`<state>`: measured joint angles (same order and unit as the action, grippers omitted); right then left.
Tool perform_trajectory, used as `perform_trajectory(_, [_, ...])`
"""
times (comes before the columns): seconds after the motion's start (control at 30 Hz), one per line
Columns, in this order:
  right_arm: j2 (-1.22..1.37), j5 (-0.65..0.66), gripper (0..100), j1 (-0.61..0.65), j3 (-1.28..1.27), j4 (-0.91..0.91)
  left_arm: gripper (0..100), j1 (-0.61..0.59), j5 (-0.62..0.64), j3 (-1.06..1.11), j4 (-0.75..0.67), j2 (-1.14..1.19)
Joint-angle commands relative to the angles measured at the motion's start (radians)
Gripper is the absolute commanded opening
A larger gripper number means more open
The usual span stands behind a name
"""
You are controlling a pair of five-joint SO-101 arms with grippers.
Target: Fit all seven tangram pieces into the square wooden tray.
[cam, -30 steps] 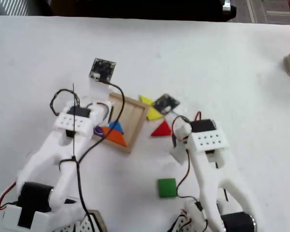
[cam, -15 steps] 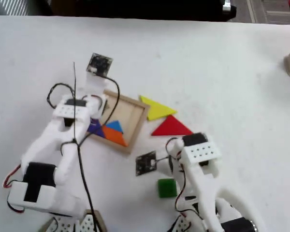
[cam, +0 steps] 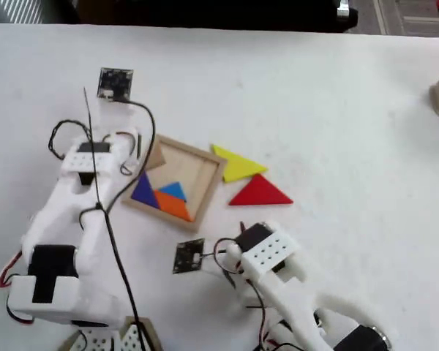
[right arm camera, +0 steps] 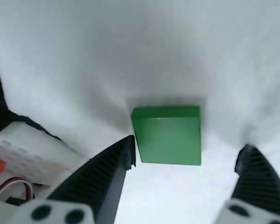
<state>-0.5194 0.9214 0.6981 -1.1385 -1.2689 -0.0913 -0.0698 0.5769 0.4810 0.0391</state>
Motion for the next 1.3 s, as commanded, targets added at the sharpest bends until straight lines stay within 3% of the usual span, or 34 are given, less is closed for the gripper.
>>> perform_trajectory(0.0, [-0.012,-0.011,33.4,0.012,-0.023,0.062,2,-0.010,-0.003,-0.052,-0.002,-0.007])
perform_trajectory(0.37, [-0.013,-0.009,33.4,0.002,-0.054,0.148,2,-0.015,-0.003,-0.049,-0.002,-0.007])
perform_trajectory(0.53, [-0.015,-0.026,33.4,-0.122,-0.025,0.219,2,-0.013,-0.005,-0.049,-0.002,-0.007])
perform_trajectory(0.67, [-0.015,-0.158,33.3,-0.242,-0.005,0.321,2,-0.013,-0.005,-0.049,-0.002,-0.007])
perform_trajectory(0.97, [-0.015,-0.193,32.8,-0.259,-0.005,0.334,2,-0.015,-0.005,-0.051,0.002,-0.007])
perform_trajectory(1.27, [-0.015,-0.195,8.9,-0.260,-0.005,0.337,2,-0.016,-0.005,-0.049,0.003,-0.007])
